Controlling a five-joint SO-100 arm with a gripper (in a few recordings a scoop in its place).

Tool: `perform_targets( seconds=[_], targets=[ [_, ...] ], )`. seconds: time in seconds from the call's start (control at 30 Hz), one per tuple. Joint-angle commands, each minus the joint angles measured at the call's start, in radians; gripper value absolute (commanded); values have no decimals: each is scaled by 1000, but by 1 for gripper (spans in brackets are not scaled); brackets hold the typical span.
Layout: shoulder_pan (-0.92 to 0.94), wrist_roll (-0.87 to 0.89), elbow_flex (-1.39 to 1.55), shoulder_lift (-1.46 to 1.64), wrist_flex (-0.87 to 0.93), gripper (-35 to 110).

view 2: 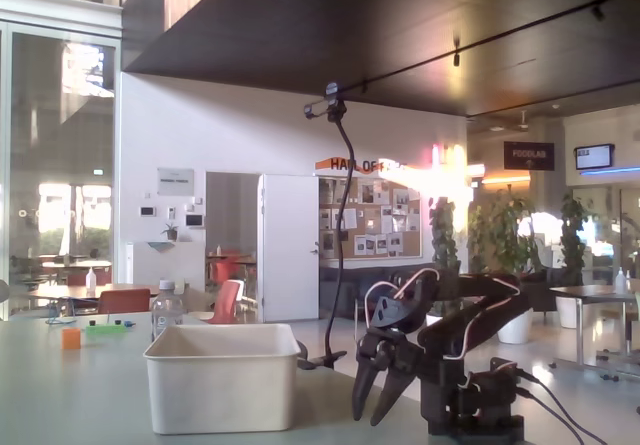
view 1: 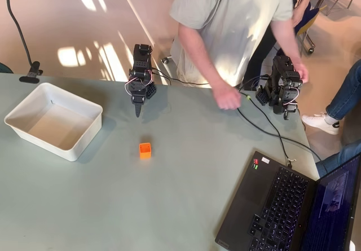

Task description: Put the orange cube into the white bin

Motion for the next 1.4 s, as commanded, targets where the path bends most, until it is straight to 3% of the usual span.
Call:
perform_targets(
  seconds=[0.0, 1.37],
  targets=[
    [5, -6, -3, 6, -11, 14],
    [2, -8, -80, 8, -11, 14]
  ],
)
